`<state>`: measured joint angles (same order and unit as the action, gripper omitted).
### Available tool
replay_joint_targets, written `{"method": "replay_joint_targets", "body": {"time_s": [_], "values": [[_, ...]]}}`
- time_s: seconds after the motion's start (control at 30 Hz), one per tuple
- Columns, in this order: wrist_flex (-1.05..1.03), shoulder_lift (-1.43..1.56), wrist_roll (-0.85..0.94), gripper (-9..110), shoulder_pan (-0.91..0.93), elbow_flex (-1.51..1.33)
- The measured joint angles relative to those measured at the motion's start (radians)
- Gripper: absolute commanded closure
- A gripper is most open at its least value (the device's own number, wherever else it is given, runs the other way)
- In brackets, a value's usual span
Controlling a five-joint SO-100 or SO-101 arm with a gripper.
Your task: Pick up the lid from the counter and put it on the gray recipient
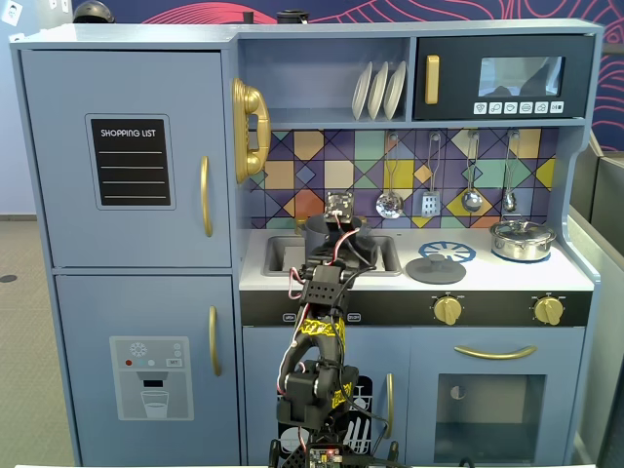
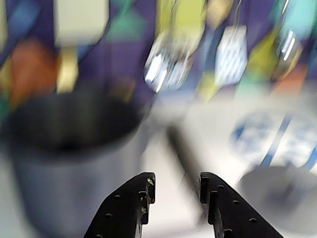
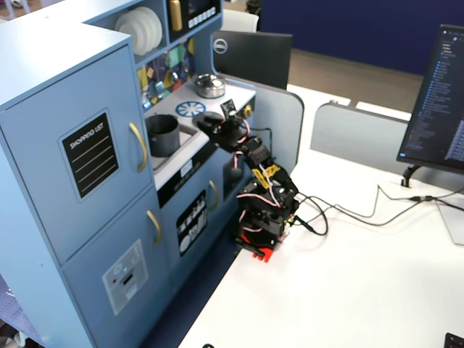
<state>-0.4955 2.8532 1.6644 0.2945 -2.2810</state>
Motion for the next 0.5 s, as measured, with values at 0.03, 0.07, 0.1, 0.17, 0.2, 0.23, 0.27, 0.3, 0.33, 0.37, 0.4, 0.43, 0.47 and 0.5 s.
{"method": "replay_joint_targets", "body": {"time_s": [0.03, 0.07, 0.1, 0.17, 0.2, 0.23, 0.27, 0.3, 0.33, 0.37, 0.4, 0.43, 0.47, 0.5], "values": [[0.031, -0.005, 0.003, 99, 0.017, -0.008], [0.058, -0.008, 0.003, 98, 0.032, -0.018], [0.084, -0.012, 0.0, 97, 0.051, -0.034], [0.153, -0.037, -0.018, 93, 0.083, -0.066], [0.193, -0.058, -0.029, 90, 0.097, -0.081], [0.235, -0.074, -0.038, 88, 0.112, -0.097], [0.276, -0.086, -0.046, 86, 0.127, -0.114], [0.324, -0.101, -0.046, 84, 0.14, -0.132], [0.368, -0.115, -0.046, 82, 0.15, -0.15], [0.411, -0.13, -0.046, 80, 0.161, -0.169], [0.454, -0.143, -0.046, 79, 0.17, -0.186], [0.491, -0.155, -0.046, 79, 0.178, -0.196], [0.52, -0.17, -0.046, 78, 0.186, -0.202], [0.541, -0.183, -0.046, 77, 0.193, -0.202]]}}
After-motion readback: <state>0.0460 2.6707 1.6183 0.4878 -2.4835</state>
